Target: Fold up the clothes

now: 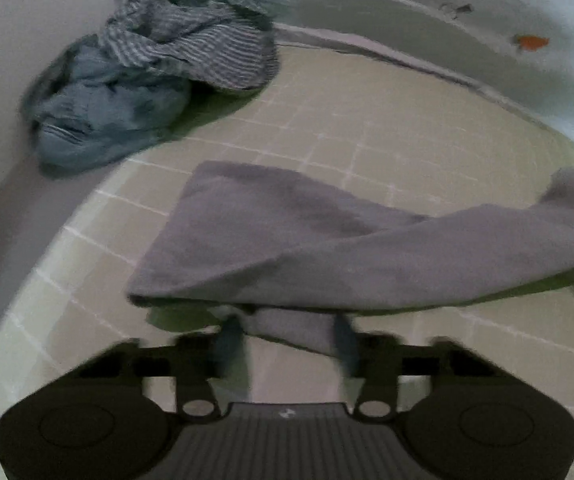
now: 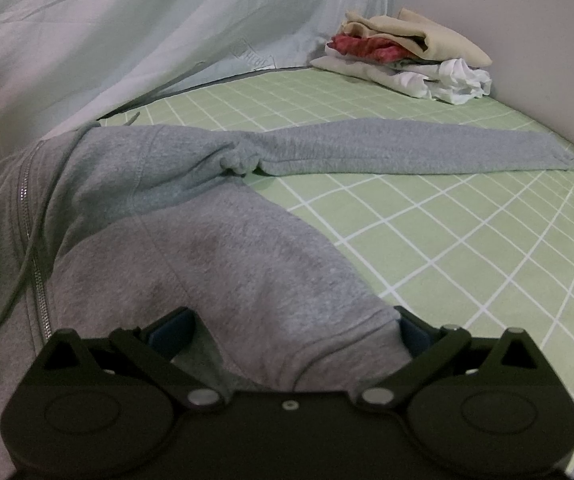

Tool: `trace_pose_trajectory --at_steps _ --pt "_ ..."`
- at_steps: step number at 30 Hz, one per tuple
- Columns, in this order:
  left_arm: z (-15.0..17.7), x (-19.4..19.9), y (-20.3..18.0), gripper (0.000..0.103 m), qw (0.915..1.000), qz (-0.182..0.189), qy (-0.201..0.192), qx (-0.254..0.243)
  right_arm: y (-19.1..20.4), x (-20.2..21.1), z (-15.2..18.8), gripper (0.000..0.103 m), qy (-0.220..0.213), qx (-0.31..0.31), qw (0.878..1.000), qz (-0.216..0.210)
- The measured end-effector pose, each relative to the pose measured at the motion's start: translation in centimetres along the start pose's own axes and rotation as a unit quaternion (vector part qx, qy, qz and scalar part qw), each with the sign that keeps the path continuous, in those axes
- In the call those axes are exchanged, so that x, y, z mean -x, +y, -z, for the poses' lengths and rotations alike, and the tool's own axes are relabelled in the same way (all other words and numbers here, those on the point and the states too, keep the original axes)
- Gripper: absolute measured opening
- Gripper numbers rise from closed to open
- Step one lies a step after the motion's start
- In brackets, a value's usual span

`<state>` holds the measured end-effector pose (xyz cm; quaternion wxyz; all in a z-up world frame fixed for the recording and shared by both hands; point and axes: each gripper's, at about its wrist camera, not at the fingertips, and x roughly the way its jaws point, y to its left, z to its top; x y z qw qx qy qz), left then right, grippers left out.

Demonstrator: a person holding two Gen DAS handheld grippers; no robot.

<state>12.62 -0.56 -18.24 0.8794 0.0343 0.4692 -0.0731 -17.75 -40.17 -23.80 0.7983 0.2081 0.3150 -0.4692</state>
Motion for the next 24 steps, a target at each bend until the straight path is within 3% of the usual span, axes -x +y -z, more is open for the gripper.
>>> trace_pose_trajectory --at_steps 2,4,8,12,15,24 --pt "0.0 0.1 -0.2 0.011 1.0 0.005 -0.002 -0.006 0.0 0.0 0.0 0.103 -0.001 0.0 1.0 0.0" --pt "-0.2 0.1 -0.2 0.007 0.9999 -0.003 0.0 -0.01 0.0 0.0 0.0 0.103 -0.002 0.0 1.0 0.0" --pt "-0.5 1.7 2.0 0.006 0.9992 0.001 0.0 0.041 -0.1 0.1 0.1 0.103 -0.004 0.0 1.0 -0.001" --pt "-1.1 5.7 3.5 0.005 0.9975 0.013 -0.03 0.062 -0.1 0.1 0.2 0.103 -0.005 0.001 1.0 -0.003" --pt "-1.9 9.3 3.9 0.005 0.9941 0.041 -0.055 0.083 -0.2 0.1 0.2 0.103 -0.004 0.001 1.0 -0.004" --pt "-4.3 18.4 3.4 0.005 0.9813 0.089 -0.145 0.09 -0.2 0.1 0.1 0.103 -0.001 0.004 1.0 -0.008"
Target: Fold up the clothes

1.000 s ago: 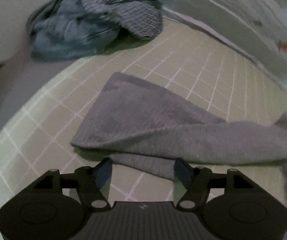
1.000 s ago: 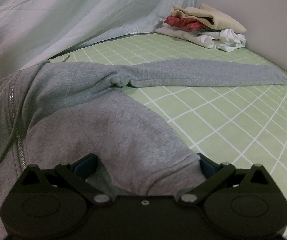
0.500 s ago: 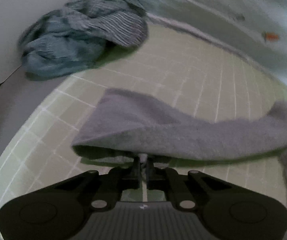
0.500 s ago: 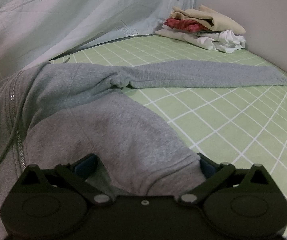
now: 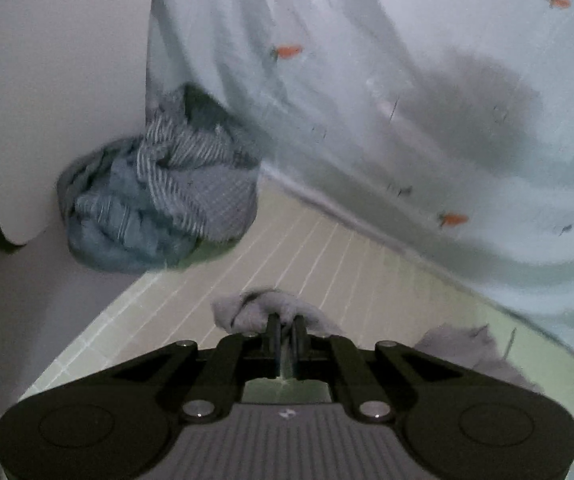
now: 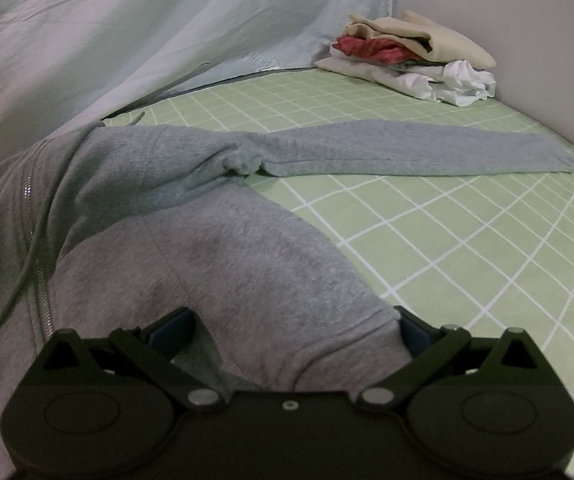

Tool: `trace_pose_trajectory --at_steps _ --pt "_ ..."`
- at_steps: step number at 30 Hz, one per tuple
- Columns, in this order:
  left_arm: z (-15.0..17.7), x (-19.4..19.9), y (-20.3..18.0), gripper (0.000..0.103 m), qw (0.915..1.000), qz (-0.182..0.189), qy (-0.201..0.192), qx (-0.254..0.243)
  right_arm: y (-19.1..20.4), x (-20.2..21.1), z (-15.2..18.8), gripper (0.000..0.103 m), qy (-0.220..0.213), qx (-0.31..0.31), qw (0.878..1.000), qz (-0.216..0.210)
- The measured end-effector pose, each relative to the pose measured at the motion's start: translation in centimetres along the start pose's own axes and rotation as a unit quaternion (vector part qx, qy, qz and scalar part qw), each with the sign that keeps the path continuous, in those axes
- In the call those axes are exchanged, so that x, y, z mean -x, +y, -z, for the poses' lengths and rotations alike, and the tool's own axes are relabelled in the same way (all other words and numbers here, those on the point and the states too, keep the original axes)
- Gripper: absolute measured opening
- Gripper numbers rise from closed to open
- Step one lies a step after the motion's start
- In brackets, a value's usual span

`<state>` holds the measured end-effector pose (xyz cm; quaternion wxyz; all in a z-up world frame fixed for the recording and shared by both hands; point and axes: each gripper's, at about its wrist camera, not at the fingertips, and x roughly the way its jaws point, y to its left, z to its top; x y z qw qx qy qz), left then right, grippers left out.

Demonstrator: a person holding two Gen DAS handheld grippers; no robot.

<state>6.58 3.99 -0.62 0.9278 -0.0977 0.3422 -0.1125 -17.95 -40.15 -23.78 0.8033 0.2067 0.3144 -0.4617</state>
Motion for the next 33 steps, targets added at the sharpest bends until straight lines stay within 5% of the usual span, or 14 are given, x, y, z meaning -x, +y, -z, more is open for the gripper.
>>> trace_pose_trajectory --at_steps 6,9,11,13,16,18,20,24,29,33 --pt "-0.9 2.8 1.1 0.005 0.999 0.022 -0.009 0.038 -0.1 0.0 0.1 0.103 -0.002 0.0 1.0 -0.001" --pt "-1.7 4.3 2.0 0.005 0.992 0.095 -0.01 0.082 -0.1 -0.1 0.1 0.103 -0.003 0.0 1.0 -0.001" --pt "-2.3 5.1 2.4 0.005 0.9801 0.16 -0.012 0.118 0.0 -0.1 0.1 0.103 -0.003 0.0 1.0 -0.001" --pt "-2.7 5.0 3.2 0.005 0.9732 0.178 -0.022 0.144 0.0 -0.1 0.1 0.103 -0.004 0.0 1.0 0.0" --pt "-2.9 3.3 5.1 0.005 0.982 0.09 -0.028 0.163 0.0 -0.1 0.1 0.103 -0.003 -0.001 1.0 0.0" --pt "-2.0 0.9 7.6 0.005 0.9796 -0.014 -0.013 0.2 0.0 -0.1 0.1 0.103 -0.003 -0.001 1.0 0.0" --pt "-0.9 -1.3 9.9 0.003 0.9661 -0.126 0.001 0.225 0.0 -0.1 0.1 0.103 -0.003 -0.001 1.0 0.0" --pt "1.0 -3.4 12.2 0.004 0.9413 -0.246 0.012 0.231 0.0 -0.1 0.1 0.103 -0.004 -0.001 1.0 0.0" --pt "2.5 -4.2 9.4 0.026 0.9677 -0.187 0.04 0.164 0.0 -0.1 0.1 0.103 -0.001 -0.001 1.0 0.001" --pt "4.9 -5.8 4.6 0.036 0.9852 -0.091 0.093 0.112 -0.1 -0.1 -0.2 0.103 0.009 0.002 1.0 -0.003"
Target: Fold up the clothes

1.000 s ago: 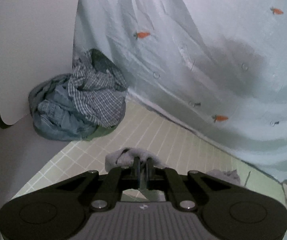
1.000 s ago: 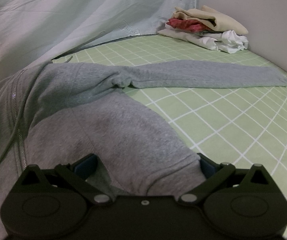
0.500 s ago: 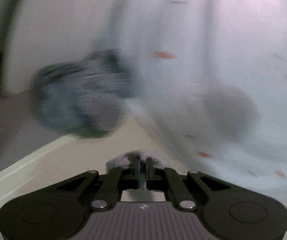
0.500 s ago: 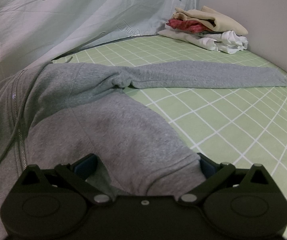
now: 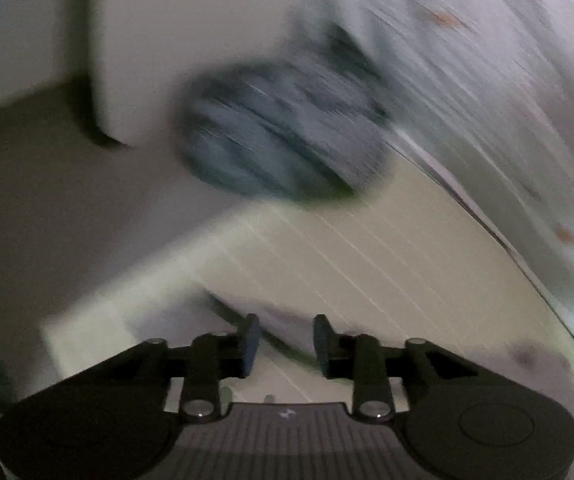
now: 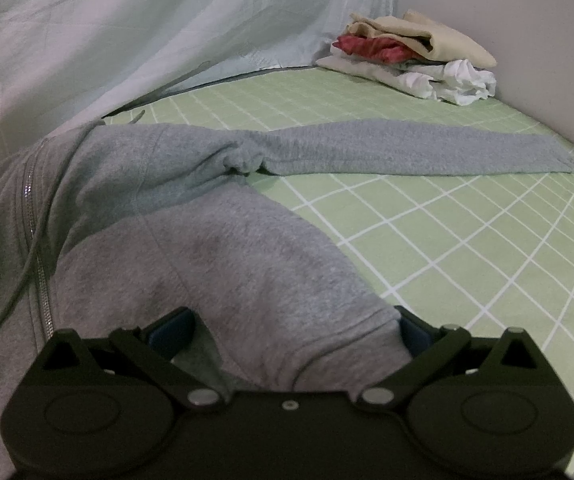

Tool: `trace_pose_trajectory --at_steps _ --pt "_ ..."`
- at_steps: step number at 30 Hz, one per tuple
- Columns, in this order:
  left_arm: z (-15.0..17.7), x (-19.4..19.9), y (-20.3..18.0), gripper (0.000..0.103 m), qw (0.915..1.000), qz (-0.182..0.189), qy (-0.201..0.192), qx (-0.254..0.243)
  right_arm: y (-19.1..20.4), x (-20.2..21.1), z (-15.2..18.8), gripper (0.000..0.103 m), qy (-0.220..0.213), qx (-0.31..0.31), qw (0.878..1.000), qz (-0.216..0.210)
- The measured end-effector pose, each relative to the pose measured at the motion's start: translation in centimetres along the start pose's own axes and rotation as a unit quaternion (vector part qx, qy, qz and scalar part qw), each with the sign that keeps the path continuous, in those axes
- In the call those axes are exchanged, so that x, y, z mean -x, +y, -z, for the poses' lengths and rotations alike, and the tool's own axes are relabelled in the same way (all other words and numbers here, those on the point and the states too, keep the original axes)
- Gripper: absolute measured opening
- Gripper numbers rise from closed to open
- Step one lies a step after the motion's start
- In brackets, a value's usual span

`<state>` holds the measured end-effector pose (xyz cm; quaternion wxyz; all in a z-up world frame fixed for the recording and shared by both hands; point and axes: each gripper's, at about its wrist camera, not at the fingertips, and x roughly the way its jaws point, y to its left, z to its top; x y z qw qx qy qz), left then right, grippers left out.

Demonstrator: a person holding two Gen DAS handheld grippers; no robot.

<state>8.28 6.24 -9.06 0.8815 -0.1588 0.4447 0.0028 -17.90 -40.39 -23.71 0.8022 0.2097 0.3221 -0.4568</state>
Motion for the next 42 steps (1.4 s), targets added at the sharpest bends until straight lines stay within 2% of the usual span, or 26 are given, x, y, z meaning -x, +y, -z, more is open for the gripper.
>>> trace_pose_trajectory --at_steps 2,4,8,12,13,14,15,16,17,19,22,24,26,28,32,35,38,42 --pt "2.5 -0.5 -2.4 0.037 0.9979 0.043 0.04 -0.029 -0.2 0.0 -0.3 0.103 0.011 0.006 1.0 -0.008" --pt "4.8 -1.0 -4.4 0.038 0.9932 0.068 0.072 -0.061 -1.0 0.3 -0.6 0.103 0.024 0.028 0.999 -0.024" --pt "9.0 -1.2 -8.3 0.04 0.9805 0.102 0.121 -0.117 -3.3 1.2 -0.7 0.103 0.034 0.073 0.996 -0.039" --pt "13.3 -0.4 -11.5 0.044 0.9653 0.137 0.16 -0.154 -6.7 1.2 -1.0 0.099 0.073 0.053 0.992 -0.083" --pt "14.3 -0.2 -12.4 0.046 0.9617 0.144 0.166 -0.165 -6.9 1.4 -1.1 0.095 0.076 0.064 0.99 -0.101" --pt "15.2 -0.1 -13.2 0.046 0.9583 0.148 0.17 -0.175 -7.0 1.6 -1.2 0.076 0.078 0.076 0.987 -0.119" --pt "15.8 -0.1 -13.9 0.046 0.956 0.149 0.172 -0.185 -7.2 1.8 -1.2 0.063 0.08 0.088 0.983 -0.138" --pt "16.4 0.1 -14.5 0.046 0.9541 0.149 0.175 -0.192 -7.3 2.0 -1.3 0.038 0.082 0.1 0.979 -0.156" --pt "16.9 0.2 -15.0 0.046 0.9531 0.148 0.178 -0.195 -7.4 2.3 -1.4 0.028 0.083 0.112 0.975 -0.174" --pt "17.6 0.6 -15.4 0.046 0.9527 0.148 0.18 -0.195 -7.6 2.9 -1.1 0.02 0.095 0.129 0.969 -0.187" --pt "17.7 1.0 -15.2 0.048 0.9585 0.131 0.173 -0.184 -8.6 3.7 -0.7 0.022 0.114 0.152 0.96 -0.206" --pt "17.4 0.8 -15.0 0.052 0.9639 0.117 0.171 -0.167 -8.8 4.0 -1.0 0.032 0.12 0.169 0.956 -0.208" --pt "16.7 0.4 -14.9 0.056 0.9683 0.11 0.171 -0.145 -8.8 4.1 -2.0 0.053 0.12 0.186 0.955 -0.199" --pt "16.0 0.2 -15.0 0.064 0.9708 0.104 0.166 -0.138 -8.3 4.5 -3.3 0.056 0.1 0.209 0.953 -0.195" --pt "14.7 -0.3 -16.2 0.082 0.9751 0.099 0.137 -0.143 -7.7 4.3 -6.4 0.057 0.066 0.207 0.952 -0.215" --pt "13.7 -1.0 -17.6 0.087 0.9766 0.103 0.119 -0.146 -7.0 4.4 -9.0 0.057 0.036 0.213 0.951 -0.223" --pt "12.7 -2.4 -19.5 0.088 0.9757 0.1 0.109 -0.161 -6.8 3.5 -12.4 0.057 0.017 0.187 0.951 -0.245" --pt "11.4 -5.0 -22.7 0.088 0.9698 0.1 0.106 -0.195 -4.9 0.2 -16.0 0.054 0.004 0.175 0.955 -0.24"
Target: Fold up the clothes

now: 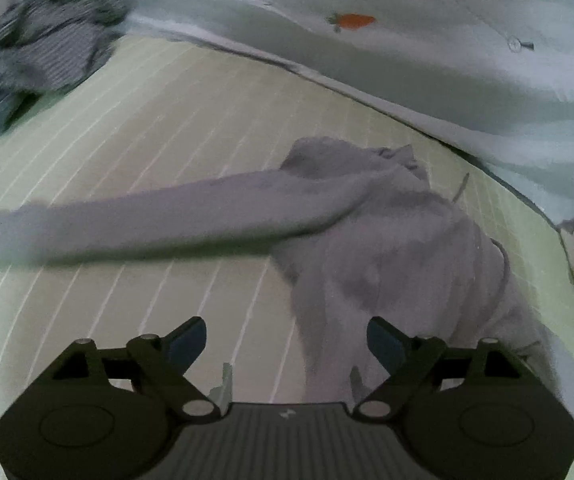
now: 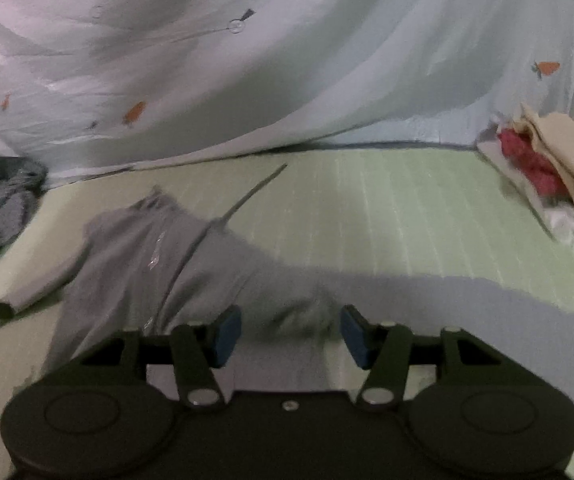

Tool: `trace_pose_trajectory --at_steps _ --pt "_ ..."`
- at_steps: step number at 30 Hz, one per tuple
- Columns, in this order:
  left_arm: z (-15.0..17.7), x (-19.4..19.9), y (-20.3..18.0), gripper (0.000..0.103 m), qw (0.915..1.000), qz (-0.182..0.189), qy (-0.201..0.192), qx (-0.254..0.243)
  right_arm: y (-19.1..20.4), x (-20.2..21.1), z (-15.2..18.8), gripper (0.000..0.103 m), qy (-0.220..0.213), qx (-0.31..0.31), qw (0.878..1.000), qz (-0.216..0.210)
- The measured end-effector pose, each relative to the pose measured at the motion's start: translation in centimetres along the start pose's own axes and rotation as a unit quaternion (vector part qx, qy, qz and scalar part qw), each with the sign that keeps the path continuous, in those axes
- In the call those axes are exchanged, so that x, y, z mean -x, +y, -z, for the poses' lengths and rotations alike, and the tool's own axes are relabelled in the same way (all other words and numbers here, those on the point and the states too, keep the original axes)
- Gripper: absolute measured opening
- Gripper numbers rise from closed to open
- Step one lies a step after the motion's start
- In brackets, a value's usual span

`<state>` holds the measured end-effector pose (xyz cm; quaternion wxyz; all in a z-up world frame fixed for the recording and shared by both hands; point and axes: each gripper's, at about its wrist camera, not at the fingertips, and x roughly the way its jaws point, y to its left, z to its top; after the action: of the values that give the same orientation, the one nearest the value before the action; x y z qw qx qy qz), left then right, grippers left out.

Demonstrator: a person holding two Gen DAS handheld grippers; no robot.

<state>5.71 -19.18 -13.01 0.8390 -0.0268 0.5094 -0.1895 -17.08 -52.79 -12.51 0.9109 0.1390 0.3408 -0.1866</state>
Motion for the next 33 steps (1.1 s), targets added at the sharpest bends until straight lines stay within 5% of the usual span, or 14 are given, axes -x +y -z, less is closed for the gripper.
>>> trace_pose_trajectory --at_steps 5,13,16,22,28,33 --pt "-3.7 -4.2 -1.4 0.088 0.9997 0.004 0.021 -0.008 0.5 -6.9 -4.6 0.027 0.002 -0.009 1.0 -0.019" --pt "-4.5 -9.7 -2.1 0.088 0.9971 -0.034 0.067 -0.011 4.4 -18.5 -6.6 0.027 0.074 -0.01 0.995 -0.065" --pt "-3.5 -10.7 -1.6 0.091 0.994 -0.054 0.094 -0.013 4.3 -19.4 -5.6 0.047 0.096 -0.065 0.989 -0.093" --pt "-0.8 -10.2 -2.2 0.095 0.9853 -0.102 0.111 -0.081 2.9 -18.2 -2.8 0.044 0.118 -0.185 0.962 -0.16" --pt "-0.4 -7.4 -0.3 0.095 0.9924 -0.068 0.101 -0.015 6.8 -13.6 0.6 0.029 0.121 -0.079 0.972 -0.187" --pt "-3.2 -4.7 -1.7 0.095 0.999 -0.023 0.038 -0.011 7.8 -11.9 3.2 0.029 0.115 -0.085 0.97 -0.199"
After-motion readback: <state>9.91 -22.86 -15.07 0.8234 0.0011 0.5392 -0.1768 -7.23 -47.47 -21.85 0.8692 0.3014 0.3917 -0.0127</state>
